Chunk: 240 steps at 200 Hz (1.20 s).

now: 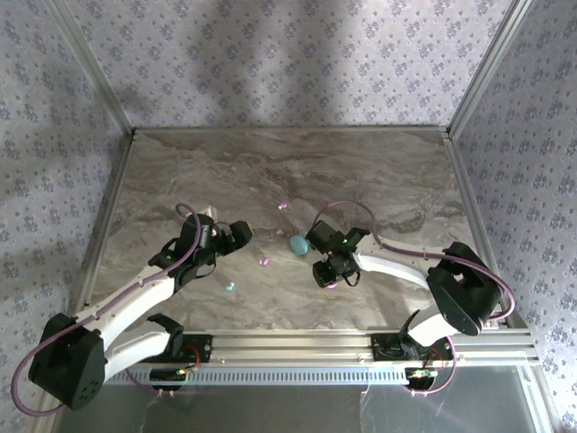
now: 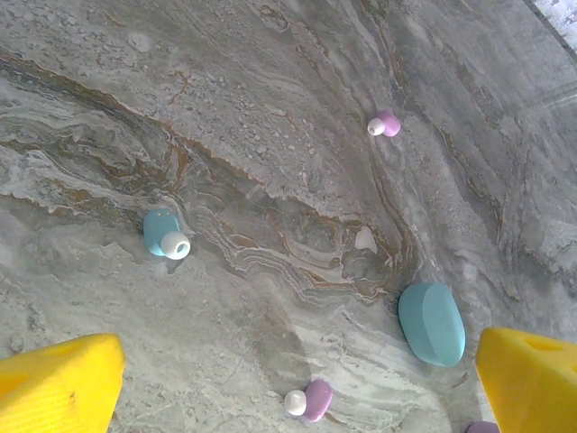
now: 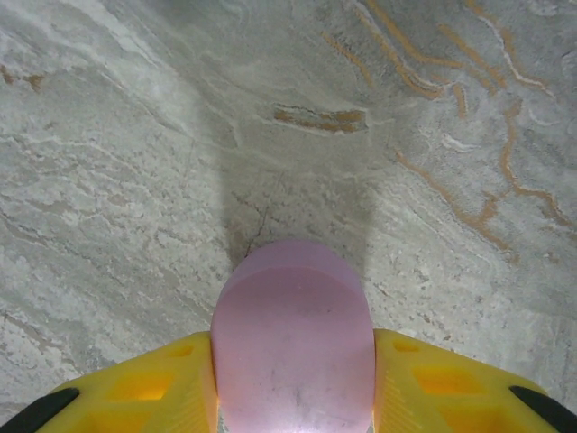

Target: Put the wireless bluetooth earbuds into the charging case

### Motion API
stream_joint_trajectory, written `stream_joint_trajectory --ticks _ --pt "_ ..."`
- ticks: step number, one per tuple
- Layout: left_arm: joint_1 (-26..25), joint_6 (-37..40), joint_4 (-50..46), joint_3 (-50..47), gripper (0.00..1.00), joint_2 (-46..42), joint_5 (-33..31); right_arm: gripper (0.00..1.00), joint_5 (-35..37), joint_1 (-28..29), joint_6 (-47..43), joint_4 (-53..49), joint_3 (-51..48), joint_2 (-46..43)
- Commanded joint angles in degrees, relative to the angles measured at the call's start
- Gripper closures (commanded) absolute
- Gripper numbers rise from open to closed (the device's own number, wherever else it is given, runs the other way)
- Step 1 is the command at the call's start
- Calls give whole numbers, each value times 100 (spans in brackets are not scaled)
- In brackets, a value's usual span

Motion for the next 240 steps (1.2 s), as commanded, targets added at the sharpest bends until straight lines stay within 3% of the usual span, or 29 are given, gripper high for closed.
stream_joint_trajectory --ticks 1,70,141,189,240 --pt "-83 81 6 53 0 -87 -3 58 98 38 92 -217 17 -106" --pt "-899 -273 657 82 0 301 146 59 -187 -256 437 -69 -6 -414" --pt "-1627 -755 2258 276 17 1654 835 59 -2081 -1512 863 777 -224 -965" --pt "-1957 -1171 3326 354 16 2476 1162 58 -3279 -2174 1345 1270 -500 -1252" --pt "-2088 -1460 4108 409 15 3072 1395 59 -3833 -2488 1701 1540 -730 -1445"
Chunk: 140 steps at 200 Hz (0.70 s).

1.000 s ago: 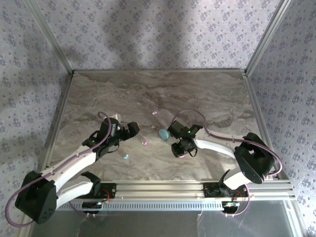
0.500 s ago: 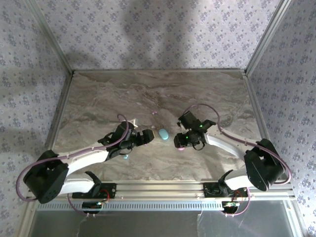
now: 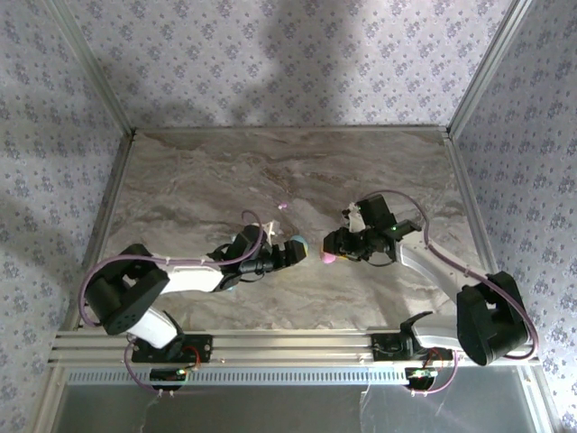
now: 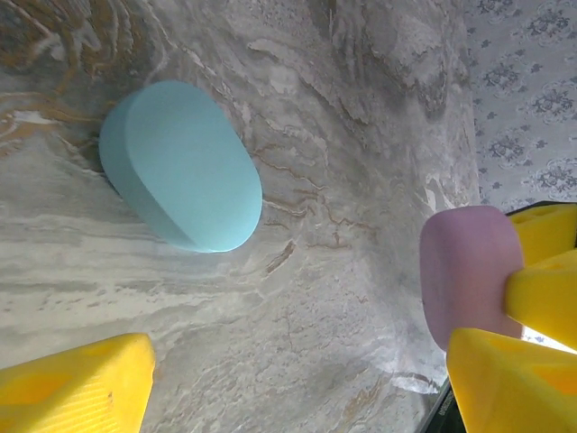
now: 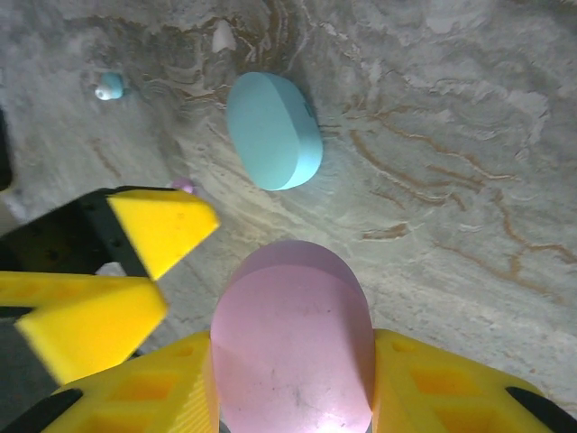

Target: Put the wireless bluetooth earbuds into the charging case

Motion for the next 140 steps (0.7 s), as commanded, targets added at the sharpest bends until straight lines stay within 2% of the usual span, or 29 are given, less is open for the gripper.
stream_joint_trajectory --ticks 1,140 --pt "-68 -208 669 173 15 128 198 59 -545 -106 327 203 -117 -159" --pt "-214 -424 1338 212 13 572 415 60 -924 -161 802 723 -349 -225"
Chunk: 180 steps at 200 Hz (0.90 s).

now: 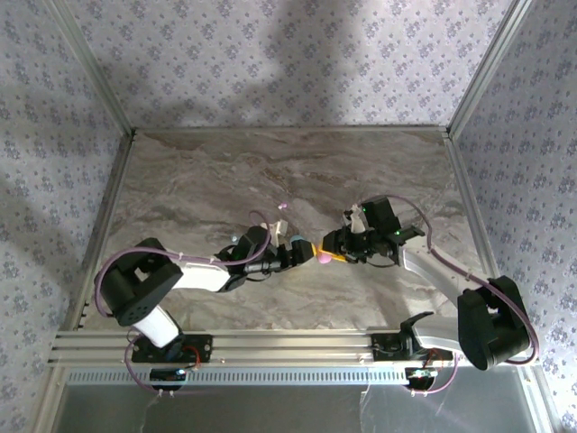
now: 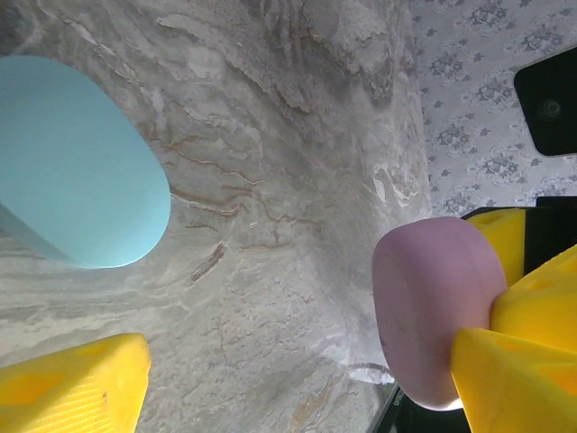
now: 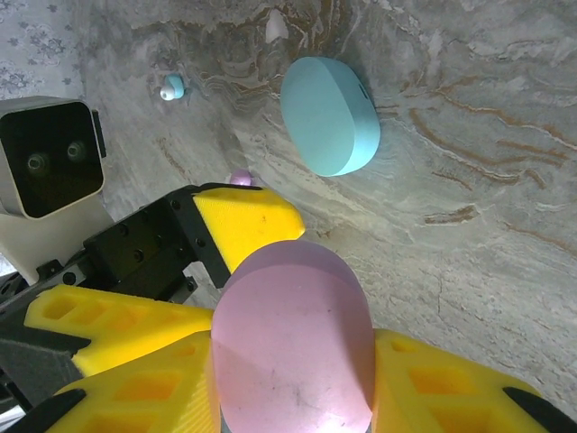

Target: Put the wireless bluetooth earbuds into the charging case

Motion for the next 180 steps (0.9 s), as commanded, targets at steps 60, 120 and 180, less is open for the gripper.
stream_joint_trajectory --ticks 60,120,180 --pt "-88 -121 376 145 13 131 101 61 -233 -30 181 167 -65 -89" --pt "-105 -96 366 171 11 118 128 61 -215 -28 194 164 -73 -100" --pt "-172 -66 333 232 11 149 155 61 -223 -34 239 208 -73 -95"
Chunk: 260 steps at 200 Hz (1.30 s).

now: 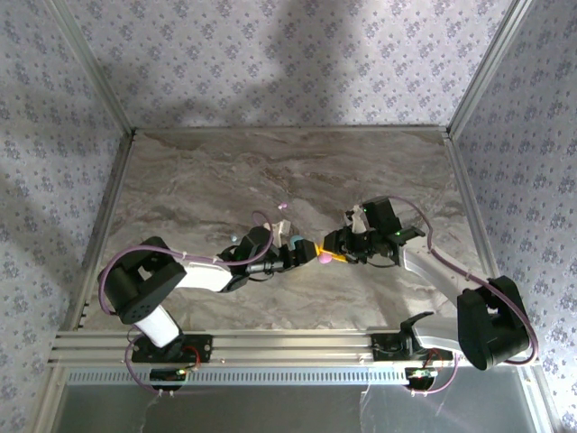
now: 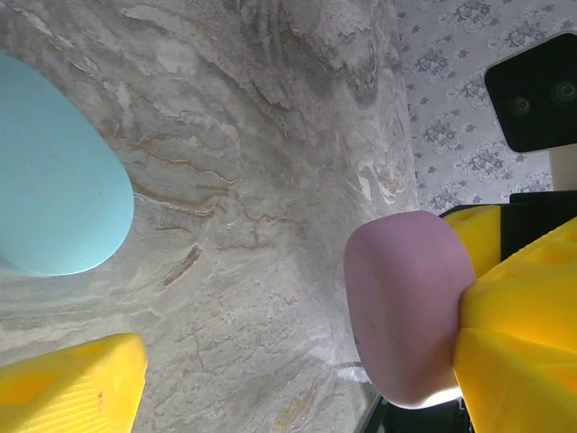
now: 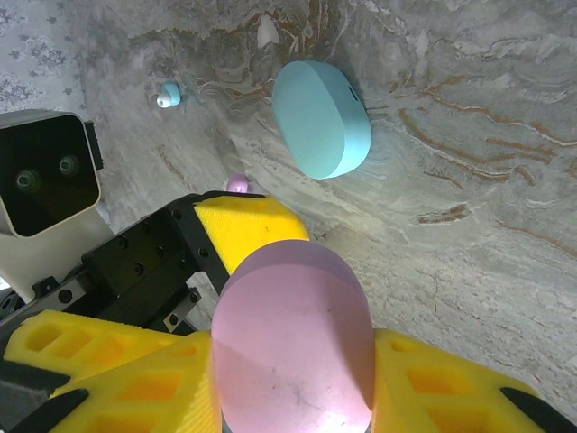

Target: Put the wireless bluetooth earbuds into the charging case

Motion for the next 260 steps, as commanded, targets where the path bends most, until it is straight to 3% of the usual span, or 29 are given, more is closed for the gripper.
stream_joint_trajectory --ticks 1,154,260 --pt "-86 13 162 167 11 61 126 61 -219 -4 107 152 -27 -92" --pt "-24 61 -1011 150 15 -47 -331 62 -345 -108 287 148 -273 -510" --pt "-25 350 -1648 -104 15 -971 -929 62 -545 -396 -175 -567 -316 -456"
